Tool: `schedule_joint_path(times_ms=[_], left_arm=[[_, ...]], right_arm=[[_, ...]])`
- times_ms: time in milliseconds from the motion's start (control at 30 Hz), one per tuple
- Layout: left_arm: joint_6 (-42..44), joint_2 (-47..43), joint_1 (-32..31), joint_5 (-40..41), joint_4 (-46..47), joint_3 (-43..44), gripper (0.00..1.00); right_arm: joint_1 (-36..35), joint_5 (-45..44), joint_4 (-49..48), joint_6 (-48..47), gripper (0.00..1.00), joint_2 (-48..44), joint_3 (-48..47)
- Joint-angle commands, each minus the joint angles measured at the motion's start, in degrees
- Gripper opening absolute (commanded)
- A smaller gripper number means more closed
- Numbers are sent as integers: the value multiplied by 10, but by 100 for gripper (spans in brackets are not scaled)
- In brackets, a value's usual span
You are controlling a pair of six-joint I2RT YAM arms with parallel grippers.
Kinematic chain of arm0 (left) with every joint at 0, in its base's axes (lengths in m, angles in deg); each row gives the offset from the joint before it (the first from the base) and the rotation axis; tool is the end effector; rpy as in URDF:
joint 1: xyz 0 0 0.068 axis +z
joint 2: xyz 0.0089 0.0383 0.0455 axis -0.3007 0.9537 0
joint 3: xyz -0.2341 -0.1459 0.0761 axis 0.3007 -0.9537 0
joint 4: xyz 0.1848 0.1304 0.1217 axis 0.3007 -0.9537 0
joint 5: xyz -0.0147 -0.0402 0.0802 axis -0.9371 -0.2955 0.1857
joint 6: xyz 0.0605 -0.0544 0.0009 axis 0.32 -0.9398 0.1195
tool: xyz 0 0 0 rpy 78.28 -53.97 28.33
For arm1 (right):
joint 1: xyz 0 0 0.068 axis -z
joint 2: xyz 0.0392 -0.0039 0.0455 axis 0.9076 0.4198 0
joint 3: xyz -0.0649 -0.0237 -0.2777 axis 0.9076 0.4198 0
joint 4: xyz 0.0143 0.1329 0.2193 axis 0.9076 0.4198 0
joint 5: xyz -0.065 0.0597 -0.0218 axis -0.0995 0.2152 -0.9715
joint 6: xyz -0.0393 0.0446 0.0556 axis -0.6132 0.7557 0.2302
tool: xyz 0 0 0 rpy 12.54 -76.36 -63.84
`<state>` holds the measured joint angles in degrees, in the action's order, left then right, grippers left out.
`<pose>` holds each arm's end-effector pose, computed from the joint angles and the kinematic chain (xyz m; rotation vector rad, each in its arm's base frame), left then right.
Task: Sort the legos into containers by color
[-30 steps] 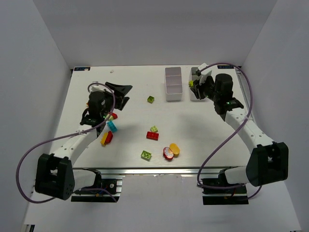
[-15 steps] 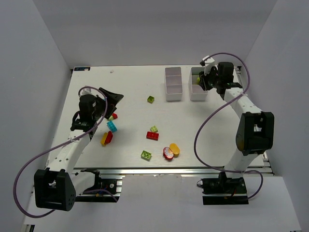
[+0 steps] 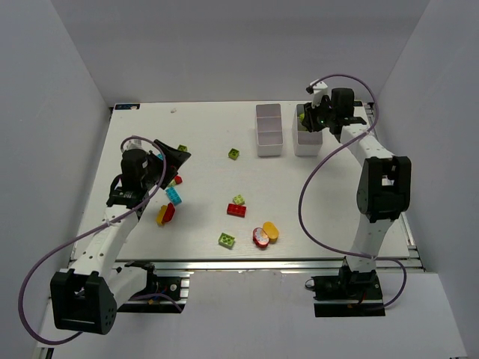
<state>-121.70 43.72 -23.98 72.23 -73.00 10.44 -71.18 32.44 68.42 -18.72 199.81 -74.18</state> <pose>0.2511 -0.0419 0.2717 -0.7922 1.9972 -0.8585 0.4842 0.0734 0.2726 -0.6232 1.9359 0.1976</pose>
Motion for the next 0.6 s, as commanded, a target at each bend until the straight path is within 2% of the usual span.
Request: schedule_joint_path(times_ms=[0, 200, 433, 567], left_arm=[[12, -15, 3, 9, -9, 12, 98], [17, -8, 3, 10, -13, 22, 98], [25, -2, 3, 14, -21, 31, 98], [25, 1, 3, 12, -17, 26, 98]], right_arm=[[3, 4, 1, 6, 12, 11, -30], [3, -6, -8, 6, 21, 20, -27], [3, -22, -9, 4, 47, 33, -34], [3, -26, -12, 3, 55, 34, -35]])
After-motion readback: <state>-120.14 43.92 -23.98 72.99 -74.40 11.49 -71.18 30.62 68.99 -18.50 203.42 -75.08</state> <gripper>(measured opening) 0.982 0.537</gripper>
